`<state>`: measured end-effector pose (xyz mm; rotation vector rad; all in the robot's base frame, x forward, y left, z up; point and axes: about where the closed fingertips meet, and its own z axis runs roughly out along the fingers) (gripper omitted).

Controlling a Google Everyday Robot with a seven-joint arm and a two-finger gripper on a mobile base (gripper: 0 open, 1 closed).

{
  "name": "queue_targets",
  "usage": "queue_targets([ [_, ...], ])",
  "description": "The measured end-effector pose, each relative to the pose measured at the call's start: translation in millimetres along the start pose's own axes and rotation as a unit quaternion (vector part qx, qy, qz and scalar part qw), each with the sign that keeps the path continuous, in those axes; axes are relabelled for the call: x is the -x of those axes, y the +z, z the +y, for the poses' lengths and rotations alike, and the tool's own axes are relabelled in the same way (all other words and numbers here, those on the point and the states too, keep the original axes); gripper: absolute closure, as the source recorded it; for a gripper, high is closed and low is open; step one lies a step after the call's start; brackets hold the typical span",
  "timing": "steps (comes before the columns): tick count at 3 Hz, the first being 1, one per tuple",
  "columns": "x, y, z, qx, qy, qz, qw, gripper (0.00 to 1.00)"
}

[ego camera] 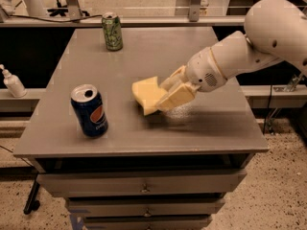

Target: Move sponge near pepsi can

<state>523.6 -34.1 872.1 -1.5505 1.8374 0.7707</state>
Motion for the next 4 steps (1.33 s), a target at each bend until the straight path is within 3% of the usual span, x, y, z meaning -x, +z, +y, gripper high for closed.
queue_targets([
  [3, 2.4, 32.1, 36.3, 0.049, 0.016, -0.024, 0.9984, 1.0],
  [4, 3.5, 41.4, 43.6, 0.057, 0.018, -0.024, 0.9979, 0.83],
])
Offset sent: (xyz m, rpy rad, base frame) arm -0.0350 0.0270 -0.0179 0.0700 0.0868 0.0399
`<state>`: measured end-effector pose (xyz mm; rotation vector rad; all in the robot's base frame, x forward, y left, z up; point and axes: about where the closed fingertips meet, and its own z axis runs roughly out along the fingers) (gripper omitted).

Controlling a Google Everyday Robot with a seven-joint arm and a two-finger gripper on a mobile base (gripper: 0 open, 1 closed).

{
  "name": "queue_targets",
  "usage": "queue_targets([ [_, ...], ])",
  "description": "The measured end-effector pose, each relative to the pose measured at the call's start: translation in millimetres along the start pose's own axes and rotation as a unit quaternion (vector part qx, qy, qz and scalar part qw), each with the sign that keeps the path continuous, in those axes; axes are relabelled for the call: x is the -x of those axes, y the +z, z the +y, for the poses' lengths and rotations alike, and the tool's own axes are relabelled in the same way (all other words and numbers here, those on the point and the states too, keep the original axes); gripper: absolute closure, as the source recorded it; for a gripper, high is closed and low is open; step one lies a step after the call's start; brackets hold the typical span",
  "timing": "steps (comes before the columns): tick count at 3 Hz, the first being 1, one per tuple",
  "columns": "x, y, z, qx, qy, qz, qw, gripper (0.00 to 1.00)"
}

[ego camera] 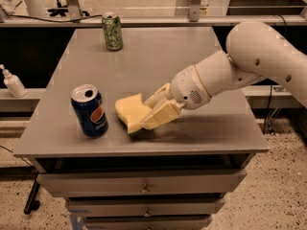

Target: Move sponge near pepsi can

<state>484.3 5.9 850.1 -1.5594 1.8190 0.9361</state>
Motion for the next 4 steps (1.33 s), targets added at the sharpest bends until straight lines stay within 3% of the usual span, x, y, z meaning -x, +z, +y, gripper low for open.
queue_targets([
  [3, 1.3, 8.5, 3.2, 0.005, 0.0, 0.004, 1.0, 0.13],
  [4, 0.9, 9.1, 2.8, 0.005, 0.0, 0.005, 1.0, 0.0],
])
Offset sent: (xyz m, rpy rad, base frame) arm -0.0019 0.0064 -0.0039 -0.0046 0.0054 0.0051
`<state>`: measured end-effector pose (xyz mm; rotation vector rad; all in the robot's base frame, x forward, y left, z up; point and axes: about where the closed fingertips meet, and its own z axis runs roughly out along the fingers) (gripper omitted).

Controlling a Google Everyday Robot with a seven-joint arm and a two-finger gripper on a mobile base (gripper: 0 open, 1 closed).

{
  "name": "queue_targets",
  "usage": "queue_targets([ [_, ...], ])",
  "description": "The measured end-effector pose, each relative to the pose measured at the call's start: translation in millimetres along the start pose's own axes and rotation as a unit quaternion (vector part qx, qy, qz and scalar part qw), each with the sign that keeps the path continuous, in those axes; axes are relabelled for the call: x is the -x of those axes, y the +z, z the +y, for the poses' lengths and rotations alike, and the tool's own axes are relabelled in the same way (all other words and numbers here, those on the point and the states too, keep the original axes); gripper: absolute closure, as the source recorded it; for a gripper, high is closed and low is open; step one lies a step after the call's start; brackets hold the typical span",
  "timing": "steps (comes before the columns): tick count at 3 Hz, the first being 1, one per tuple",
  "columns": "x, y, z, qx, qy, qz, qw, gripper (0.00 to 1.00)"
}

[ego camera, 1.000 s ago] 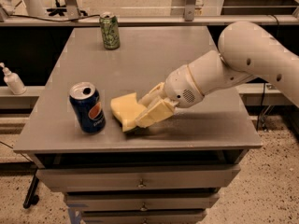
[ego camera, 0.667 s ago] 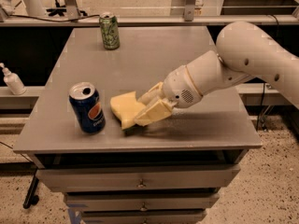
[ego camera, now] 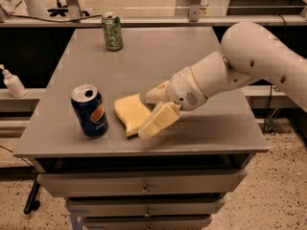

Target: Move sponge near pepsi can

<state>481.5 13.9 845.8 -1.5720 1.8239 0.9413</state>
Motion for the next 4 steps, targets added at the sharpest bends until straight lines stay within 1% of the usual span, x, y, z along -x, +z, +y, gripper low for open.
queue_targets([
  [1, 0.0, -0.2, 0.1, 0.0, 0.0, 0.0, 1.0, 0.0],
  [2, 0.8, -9.8, -7.0, -0.011, -0.002, 0.002, 0.9999, 0.0],
  [3, 10.5, -34.5, -30.3, -0.037, -0.016, -0.006, 0.9992, 0.0],
  [4, 37.4, -73.4, -65.4, -0.079, -0.056, -0.027, 0.9949, 0.0],
])
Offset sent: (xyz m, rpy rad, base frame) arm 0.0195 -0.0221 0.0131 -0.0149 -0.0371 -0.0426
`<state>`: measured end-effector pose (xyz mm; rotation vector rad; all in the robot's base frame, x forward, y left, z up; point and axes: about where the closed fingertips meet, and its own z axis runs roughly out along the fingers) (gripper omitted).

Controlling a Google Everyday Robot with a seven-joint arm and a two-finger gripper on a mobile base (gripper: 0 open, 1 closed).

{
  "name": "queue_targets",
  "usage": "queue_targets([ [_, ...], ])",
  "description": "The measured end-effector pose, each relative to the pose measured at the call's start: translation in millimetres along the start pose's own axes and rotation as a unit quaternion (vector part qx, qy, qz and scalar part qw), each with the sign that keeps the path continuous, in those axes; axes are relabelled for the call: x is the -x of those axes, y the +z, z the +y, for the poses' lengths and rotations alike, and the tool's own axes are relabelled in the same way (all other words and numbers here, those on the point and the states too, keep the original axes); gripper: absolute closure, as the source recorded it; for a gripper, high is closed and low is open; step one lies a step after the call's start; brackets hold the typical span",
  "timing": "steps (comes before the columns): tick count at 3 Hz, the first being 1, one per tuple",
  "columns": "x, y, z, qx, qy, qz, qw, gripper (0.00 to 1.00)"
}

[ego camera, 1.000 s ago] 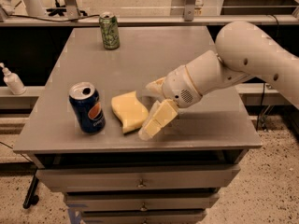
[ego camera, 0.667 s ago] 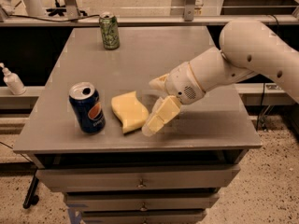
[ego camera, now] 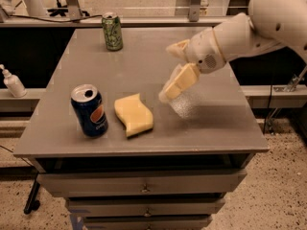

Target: Move sponge near pepsi can

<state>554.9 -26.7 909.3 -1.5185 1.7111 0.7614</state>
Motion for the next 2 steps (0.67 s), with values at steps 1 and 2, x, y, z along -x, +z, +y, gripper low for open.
queue_targets([
  [1, 36.4, -33.8, -36.1, -0.048, -0.037, -0.049, 0.9969, 0.0],
  [2, 36.5, -33.7, -36.1, -0.048, -0.037, -0.049, 0.997, 0.0],
])
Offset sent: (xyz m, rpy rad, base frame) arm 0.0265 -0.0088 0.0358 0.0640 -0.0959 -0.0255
